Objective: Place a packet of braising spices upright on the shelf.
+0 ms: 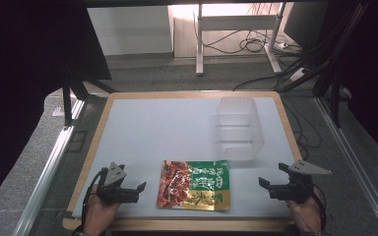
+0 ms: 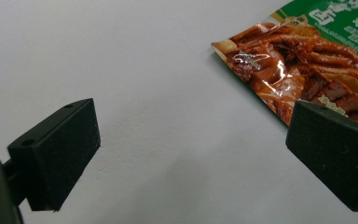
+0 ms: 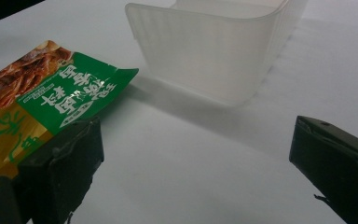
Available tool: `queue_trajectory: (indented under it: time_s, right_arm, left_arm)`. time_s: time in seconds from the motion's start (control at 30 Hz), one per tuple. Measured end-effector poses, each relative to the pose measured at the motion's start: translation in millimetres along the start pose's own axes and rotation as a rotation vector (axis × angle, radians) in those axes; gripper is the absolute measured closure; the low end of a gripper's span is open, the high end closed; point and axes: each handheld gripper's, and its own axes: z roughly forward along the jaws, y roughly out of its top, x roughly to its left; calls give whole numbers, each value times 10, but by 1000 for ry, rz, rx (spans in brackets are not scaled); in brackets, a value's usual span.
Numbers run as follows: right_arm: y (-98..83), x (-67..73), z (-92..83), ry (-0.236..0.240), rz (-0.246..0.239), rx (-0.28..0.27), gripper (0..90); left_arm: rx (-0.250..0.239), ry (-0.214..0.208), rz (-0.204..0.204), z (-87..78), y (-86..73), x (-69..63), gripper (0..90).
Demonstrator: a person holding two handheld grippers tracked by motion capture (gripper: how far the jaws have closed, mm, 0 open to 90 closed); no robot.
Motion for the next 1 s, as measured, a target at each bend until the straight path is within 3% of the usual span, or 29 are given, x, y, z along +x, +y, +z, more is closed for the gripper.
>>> queue_trajectory:
  time_s: [0.1,0.13,0.27,0.53,1.0]
  right_arm:
    - [5,9,14,1,-14,9,33]
    - [9,17,16,2,-17,7,33]
    - [12,17,22,14,-24,12,32]
    - [11,17,28,27,-22,20,28]
    - [-1,21,57,28,-17,33,17]
  left_arm:
    - [-17,-4,-22,-13,-9,26,32]
    - [-29,-19,-44,-28,-12,55,32]
    - [-44,-58,-63,-33,-7,73,36]
    - [-30,-83,-53,-13,10,42,34]
    - [-19,-77,-37,8,6,19,24]
